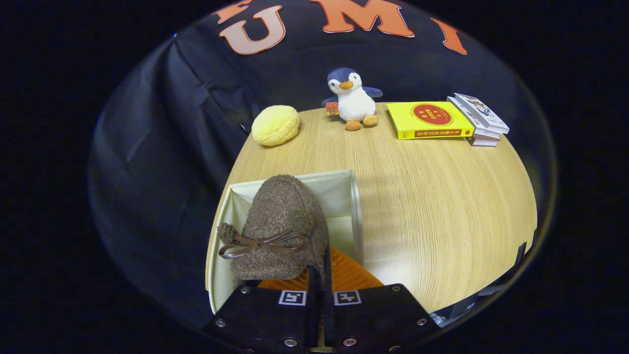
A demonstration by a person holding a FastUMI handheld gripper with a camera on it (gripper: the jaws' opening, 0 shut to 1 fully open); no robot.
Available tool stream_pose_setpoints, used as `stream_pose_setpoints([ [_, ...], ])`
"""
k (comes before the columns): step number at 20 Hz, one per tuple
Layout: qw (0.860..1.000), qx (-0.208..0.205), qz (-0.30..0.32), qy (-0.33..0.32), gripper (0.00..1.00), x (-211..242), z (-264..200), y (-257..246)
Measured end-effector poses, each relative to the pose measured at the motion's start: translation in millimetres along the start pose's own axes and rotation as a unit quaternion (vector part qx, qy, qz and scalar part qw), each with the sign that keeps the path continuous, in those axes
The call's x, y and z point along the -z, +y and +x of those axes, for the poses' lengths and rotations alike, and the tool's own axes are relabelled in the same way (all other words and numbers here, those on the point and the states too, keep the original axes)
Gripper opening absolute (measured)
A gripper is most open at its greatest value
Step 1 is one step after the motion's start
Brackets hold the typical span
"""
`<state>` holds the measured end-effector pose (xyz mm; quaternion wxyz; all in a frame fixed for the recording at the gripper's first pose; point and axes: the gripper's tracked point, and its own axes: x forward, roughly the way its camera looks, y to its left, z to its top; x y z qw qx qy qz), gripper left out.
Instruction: Open the storage box then place both shoes into the box .Put the left shoe in first, then the right shoe, with the right side of both shoes facing outward in a uniform manner.
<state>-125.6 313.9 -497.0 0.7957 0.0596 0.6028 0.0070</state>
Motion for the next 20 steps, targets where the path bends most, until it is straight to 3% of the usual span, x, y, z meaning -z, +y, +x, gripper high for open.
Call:
stream_pose_setpoints([
  [5, 1.000, -0.015, 0.007, 0.020, 0.27, 17.1, -6.6, 0.0],
  [7, 0.999, -0.044, 0.006, 0.003, 0.33, 9.4, -21.4, 5.3],
  [8, 0.999, -0.053, 0.000, -0.006, 0.44, 3.1, -31.3, 4.7],
  [12, 0.993, -0.076, -0.024, -0.083, 0.69, -40.0, -78.2, -17.6],
  [16, 0.983, -0.066, -0.036, -0.170, 0.82, -82.9, -126.9, -72.0],
  [20, 0.966, -0.040, -0.041, -0.252, 0.89, -119.0, -176.8, -139.6],
])
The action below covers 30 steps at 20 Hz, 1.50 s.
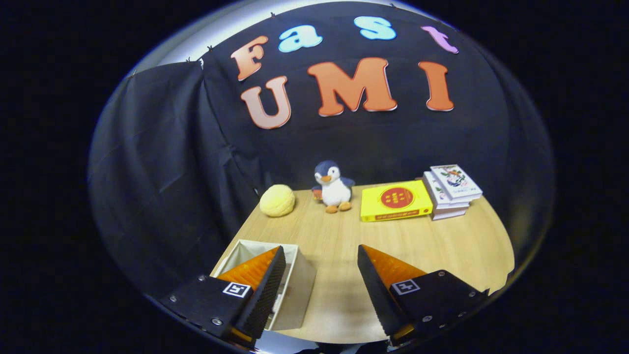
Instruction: Open the storage box then place both shoes into the box .Put the left shoe in first, then the right shoe, with the right side of both shoes facing outward in a uniform manner.
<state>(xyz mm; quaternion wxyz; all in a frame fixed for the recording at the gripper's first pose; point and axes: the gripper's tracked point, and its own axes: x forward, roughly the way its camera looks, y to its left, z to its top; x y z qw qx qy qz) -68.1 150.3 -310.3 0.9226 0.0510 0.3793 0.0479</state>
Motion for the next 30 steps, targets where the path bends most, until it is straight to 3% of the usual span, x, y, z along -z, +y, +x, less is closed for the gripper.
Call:
stream_pose_setpoints([
  [7, 0.987, 0.075, -0.035, -0.140, 0.91, -78.7, -66.5, -122.7],
  [12, 0.976, 0.092, -0.027, -0.198, 0.94, -107.3, -103.7, -164.9],
  [30, 0.955, 0.093, -0.057, -0.276, 0.97, -133.6, -124.8, -186.2],
])
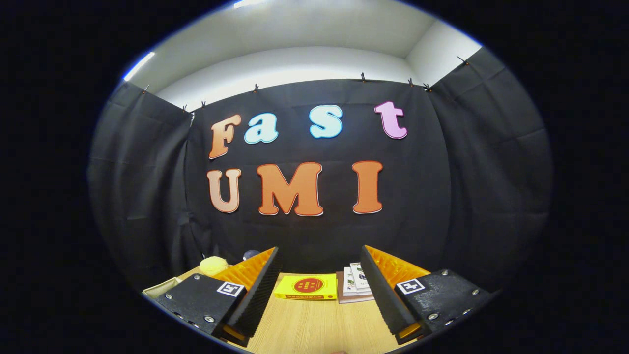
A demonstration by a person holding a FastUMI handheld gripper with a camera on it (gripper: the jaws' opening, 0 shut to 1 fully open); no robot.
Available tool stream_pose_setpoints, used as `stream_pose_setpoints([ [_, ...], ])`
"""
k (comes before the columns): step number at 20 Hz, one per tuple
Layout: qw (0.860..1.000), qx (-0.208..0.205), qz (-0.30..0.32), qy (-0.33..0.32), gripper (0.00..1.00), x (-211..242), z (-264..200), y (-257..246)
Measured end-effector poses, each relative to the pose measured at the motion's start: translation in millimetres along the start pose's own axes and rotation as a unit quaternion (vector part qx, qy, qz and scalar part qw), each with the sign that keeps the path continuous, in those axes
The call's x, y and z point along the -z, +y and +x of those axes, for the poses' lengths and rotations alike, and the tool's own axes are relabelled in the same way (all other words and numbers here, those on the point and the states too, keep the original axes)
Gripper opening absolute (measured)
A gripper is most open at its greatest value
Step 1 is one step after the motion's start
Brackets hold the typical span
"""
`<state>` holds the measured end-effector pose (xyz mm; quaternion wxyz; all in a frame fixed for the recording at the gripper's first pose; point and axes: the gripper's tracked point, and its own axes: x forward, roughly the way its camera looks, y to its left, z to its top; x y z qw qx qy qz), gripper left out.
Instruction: Open the storage box then place both shoes into the box .Put the left shoe in first, then the right shoe, with the right side of both shoes facing outward in a uniform manner.
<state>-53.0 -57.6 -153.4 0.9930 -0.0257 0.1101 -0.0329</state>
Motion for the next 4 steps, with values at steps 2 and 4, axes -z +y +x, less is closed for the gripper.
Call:
stream_pose_setpoints([
  [2, 1.000, -0.001, -0.003, -0.014, 0.97, -6.5, -1.1, 2.2],
  [4, 1.000, -0.002, -0.006, -0.023, 0.97, -10.9, 0.1, 4.1],
])
